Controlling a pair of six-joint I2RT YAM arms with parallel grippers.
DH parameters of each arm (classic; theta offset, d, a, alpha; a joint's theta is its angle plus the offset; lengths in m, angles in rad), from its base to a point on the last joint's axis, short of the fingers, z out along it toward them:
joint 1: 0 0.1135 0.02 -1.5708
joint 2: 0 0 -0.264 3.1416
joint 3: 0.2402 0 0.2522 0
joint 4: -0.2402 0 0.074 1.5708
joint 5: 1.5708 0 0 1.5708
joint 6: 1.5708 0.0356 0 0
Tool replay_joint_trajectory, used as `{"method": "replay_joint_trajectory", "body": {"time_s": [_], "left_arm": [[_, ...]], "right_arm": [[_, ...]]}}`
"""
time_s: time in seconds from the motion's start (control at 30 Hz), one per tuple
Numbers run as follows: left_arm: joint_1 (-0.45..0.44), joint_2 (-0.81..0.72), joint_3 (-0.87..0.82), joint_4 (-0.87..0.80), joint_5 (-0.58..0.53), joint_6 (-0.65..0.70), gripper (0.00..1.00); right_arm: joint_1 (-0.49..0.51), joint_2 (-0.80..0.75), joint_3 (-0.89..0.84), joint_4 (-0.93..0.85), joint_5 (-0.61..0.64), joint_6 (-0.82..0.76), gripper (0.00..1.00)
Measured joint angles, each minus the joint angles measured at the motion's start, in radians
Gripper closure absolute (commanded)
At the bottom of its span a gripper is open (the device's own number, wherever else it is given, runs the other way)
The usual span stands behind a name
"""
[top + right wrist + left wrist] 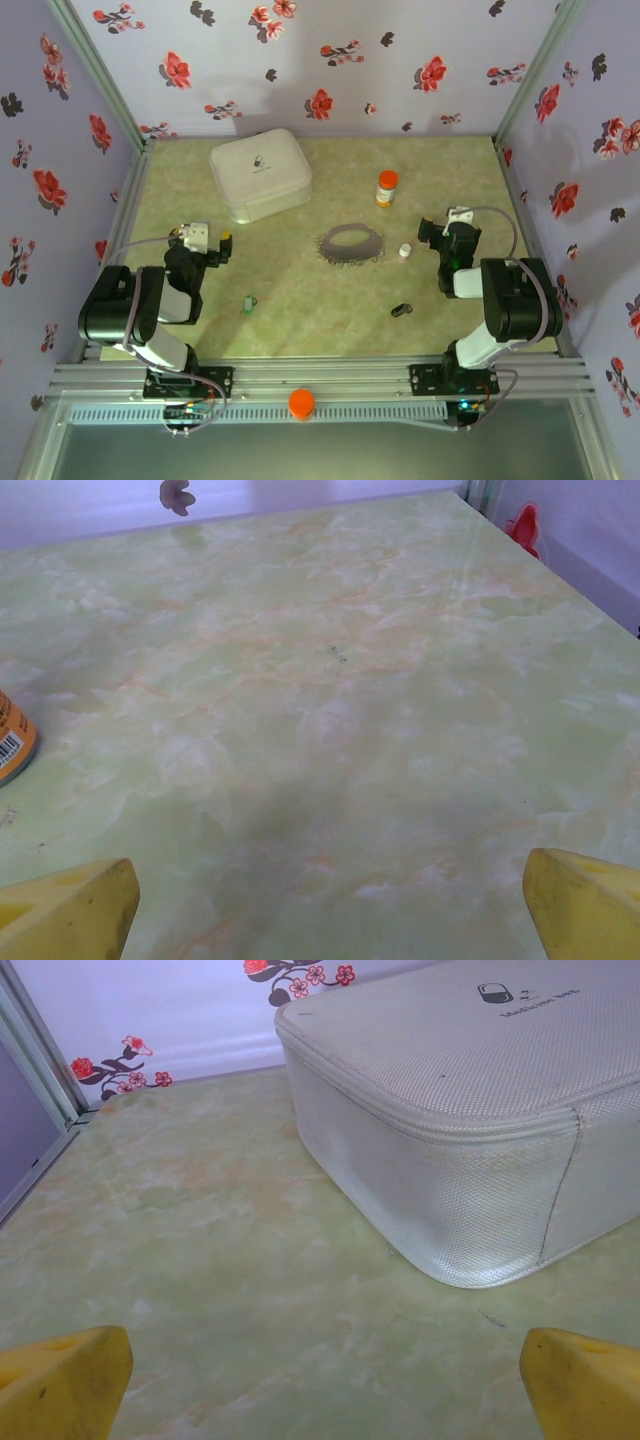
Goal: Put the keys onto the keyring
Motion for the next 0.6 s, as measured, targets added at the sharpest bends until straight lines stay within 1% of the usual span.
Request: {"method": "replay_joint_trajectory", "body": {"time_s": [0.13,0.27,0.33,0.4,0.43,0.5,0.6], "left_arm": [[0.0,-0.038,-0.015,-0.006,-0.029,-0.005,0.0],[0.0,-0.223,-0.066,-0.035,-0.082,-0.012,0.0],[-0.004,-0.336,-0.064,-0.093,-0.101,-0.022,0.0],[-0.008,-0.446,-0.034,-0.187,-0.111,-0.039,0.0],[-0.015,-0.496,0.003,-0.261,-0.115,-0.05,0.0],[-0.035,-0.551,0.079,-0.375,-0.119,-0.067,0.0],[-0.1,-0.591,0.184,-0.505,-0.126,-0.095,0.0]], "right_arm": [[0.0,-0.018,0.0,-0.014,0.002,0.0,0.01],[0.007,-0.148,0.006,-0.117,0.029,0.003,0.04],[0.021,-0.228,0.026,-0.183,0.055,0.01,0.04],[0.035,-0.307,0.056,-0.265,0.062,0.037,0.05],[0.04,-0.349,0.077,-0.317,0.061,0.064,0.06],[0.049,-0.412,0.132,-0.43,0.048,0.122,0.09],[0.082,-0.454,0.225,-0.597,0.002,0.195,0.12]]}}
